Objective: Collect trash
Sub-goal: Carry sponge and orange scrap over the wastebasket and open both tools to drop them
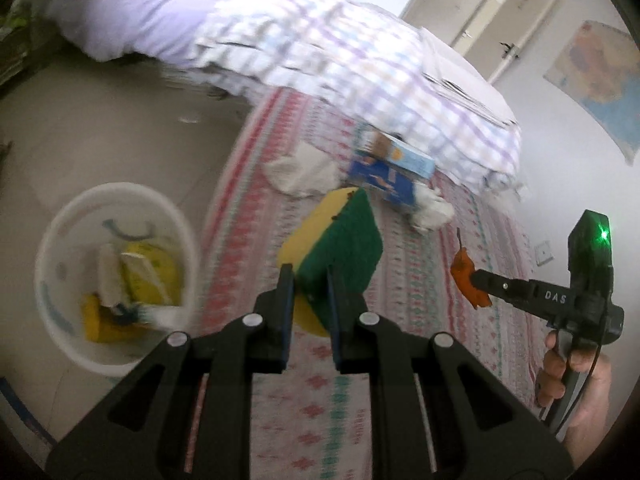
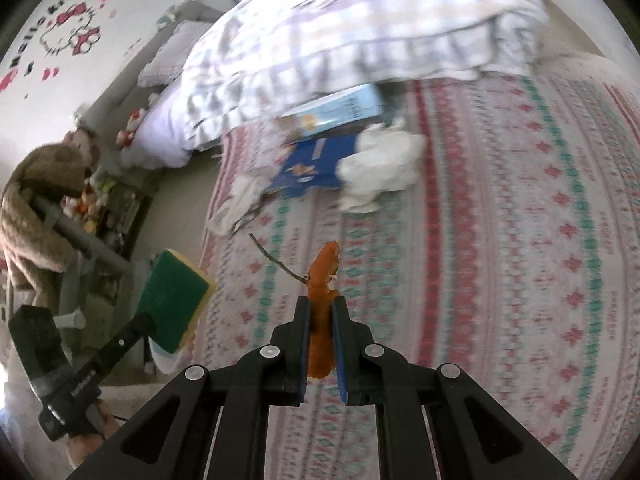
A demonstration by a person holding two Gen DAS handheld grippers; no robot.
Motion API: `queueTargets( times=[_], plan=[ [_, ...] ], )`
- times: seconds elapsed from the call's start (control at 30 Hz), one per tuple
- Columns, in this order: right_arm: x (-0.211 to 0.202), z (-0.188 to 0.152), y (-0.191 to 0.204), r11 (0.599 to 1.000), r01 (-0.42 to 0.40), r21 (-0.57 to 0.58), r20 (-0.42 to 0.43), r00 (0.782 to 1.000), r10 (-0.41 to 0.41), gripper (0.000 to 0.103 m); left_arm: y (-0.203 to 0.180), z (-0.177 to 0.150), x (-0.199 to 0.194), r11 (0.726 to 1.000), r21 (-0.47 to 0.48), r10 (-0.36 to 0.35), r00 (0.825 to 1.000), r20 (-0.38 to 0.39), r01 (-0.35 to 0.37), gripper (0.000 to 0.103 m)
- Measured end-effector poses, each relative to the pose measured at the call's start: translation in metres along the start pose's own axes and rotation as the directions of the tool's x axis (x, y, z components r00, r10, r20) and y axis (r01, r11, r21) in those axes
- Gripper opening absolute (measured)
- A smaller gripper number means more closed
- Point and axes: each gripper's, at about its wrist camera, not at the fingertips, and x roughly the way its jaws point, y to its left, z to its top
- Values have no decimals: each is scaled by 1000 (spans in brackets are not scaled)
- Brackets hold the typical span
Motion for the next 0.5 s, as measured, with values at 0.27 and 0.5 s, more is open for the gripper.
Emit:
queueTargets(
  times=[0.27,0.5],
  plan=[
    [31,-10,62,992,-16,-128,-35,999,12,11,51,-4,-21,996,-49,69,997,18,-68,17],
    [54,-23,108,973,-62,-220,-63,997,50,11,98,-8,-33,982,-127,141,990,18,-138,18]
  ],
)
